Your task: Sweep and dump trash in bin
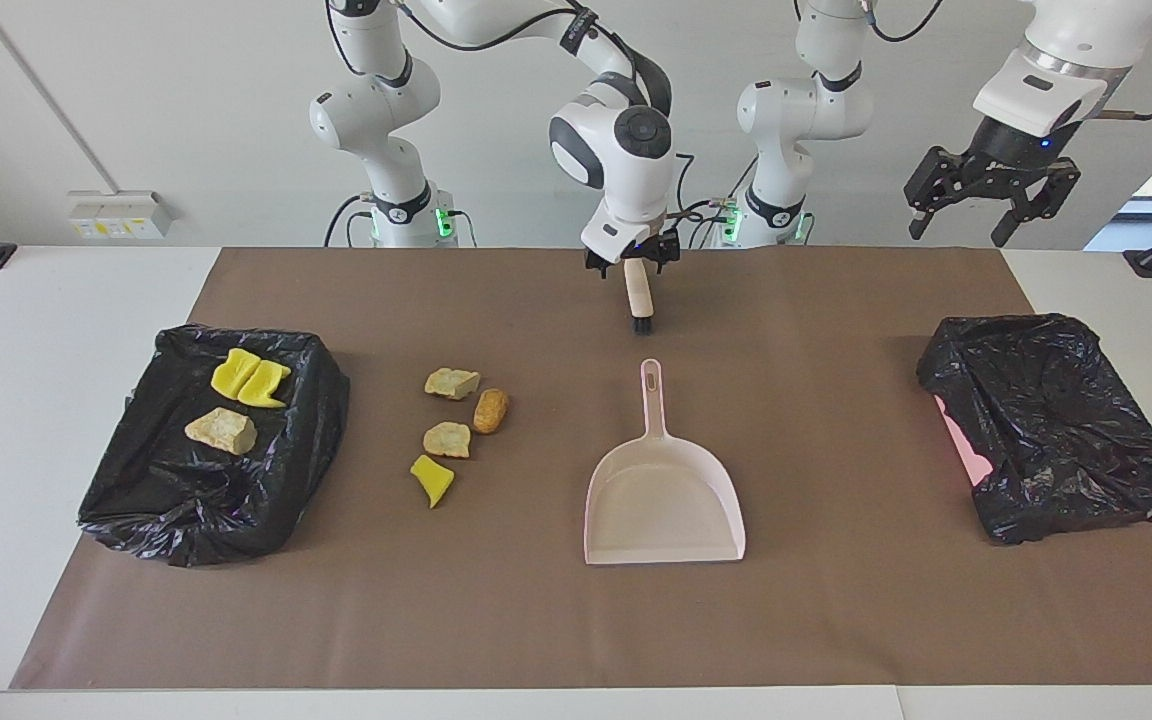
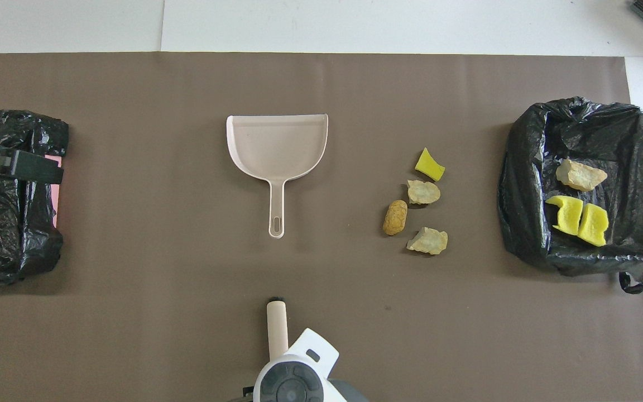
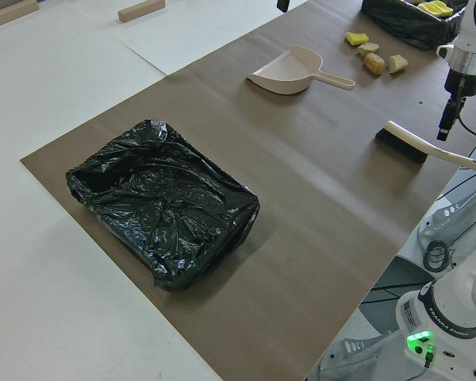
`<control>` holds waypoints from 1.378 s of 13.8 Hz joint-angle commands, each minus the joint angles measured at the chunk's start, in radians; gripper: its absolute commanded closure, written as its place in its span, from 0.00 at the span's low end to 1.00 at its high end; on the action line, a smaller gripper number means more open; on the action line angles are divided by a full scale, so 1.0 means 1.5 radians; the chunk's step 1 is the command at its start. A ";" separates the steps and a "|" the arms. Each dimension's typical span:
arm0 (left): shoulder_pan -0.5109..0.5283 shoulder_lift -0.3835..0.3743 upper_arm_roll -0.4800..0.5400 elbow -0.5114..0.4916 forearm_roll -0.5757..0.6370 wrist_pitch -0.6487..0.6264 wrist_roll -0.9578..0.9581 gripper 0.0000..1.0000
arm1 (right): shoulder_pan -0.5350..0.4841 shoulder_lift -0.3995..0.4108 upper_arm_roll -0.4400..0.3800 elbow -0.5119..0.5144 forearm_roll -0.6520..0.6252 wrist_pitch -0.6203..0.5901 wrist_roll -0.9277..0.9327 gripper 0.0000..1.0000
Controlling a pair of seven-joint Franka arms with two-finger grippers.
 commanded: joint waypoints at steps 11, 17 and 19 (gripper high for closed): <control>-0.261 0.172 0.006 -0.165 0.003 0.350 -0.269 0.00 | 0.059 -0.003 0.000 -0.094 0.053 0.139 0.016 0.00; -0.275 0.171 0.005 -0.270 0.002 0.455 -0.271 0.00 | 0.053 0.014 -0.001 -0.071 0.052 0.125 -0.025 0.82; -0.274 0.177 0.005 -0.275 0.002 0.471 -0.280 0.00 | 0.048 0.018 -0.001 -0.062 0.052 0.122 -0.021 1.00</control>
